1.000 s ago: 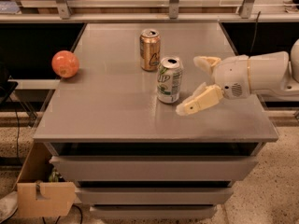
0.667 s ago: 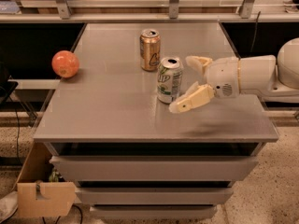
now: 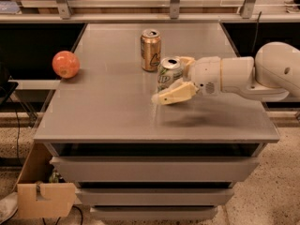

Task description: Move 7up can near apple

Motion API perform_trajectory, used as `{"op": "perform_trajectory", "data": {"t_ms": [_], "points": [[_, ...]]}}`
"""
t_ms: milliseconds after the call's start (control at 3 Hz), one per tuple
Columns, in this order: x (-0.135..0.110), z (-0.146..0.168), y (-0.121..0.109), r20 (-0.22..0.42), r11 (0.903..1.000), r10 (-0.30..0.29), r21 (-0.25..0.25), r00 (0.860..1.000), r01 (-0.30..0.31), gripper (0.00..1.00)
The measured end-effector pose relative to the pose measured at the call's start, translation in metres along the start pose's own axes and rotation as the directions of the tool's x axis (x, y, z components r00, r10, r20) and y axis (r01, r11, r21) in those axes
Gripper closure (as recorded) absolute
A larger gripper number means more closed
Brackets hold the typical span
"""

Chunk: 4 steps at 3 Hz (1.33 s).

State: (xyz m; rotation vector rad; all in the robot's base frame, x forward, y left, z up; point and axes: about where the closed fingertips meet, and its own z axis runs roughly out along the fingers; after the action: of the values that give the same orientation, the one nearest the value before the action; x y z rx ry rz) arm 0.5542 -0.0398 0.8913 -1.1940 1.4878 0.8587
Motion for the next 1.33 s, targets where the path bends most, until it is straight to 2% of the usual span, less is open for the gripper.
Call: {"op": "perform_trajectory", "data": {"t_ms": [667,1000,1333], "points": [[-0.004,0.018,0.002,0.05,0.9987,-0.001,-0.051,0.999,0.003,0.64],[-0.022,0.014,0.002,0.058,0.9973,-0.023,-0.068,0.998,0.027,0.88],[-0.054,0.006,-0.002,0.069,0.9942,-0.061,-0.084,0.996,0.067,1.0]]}}
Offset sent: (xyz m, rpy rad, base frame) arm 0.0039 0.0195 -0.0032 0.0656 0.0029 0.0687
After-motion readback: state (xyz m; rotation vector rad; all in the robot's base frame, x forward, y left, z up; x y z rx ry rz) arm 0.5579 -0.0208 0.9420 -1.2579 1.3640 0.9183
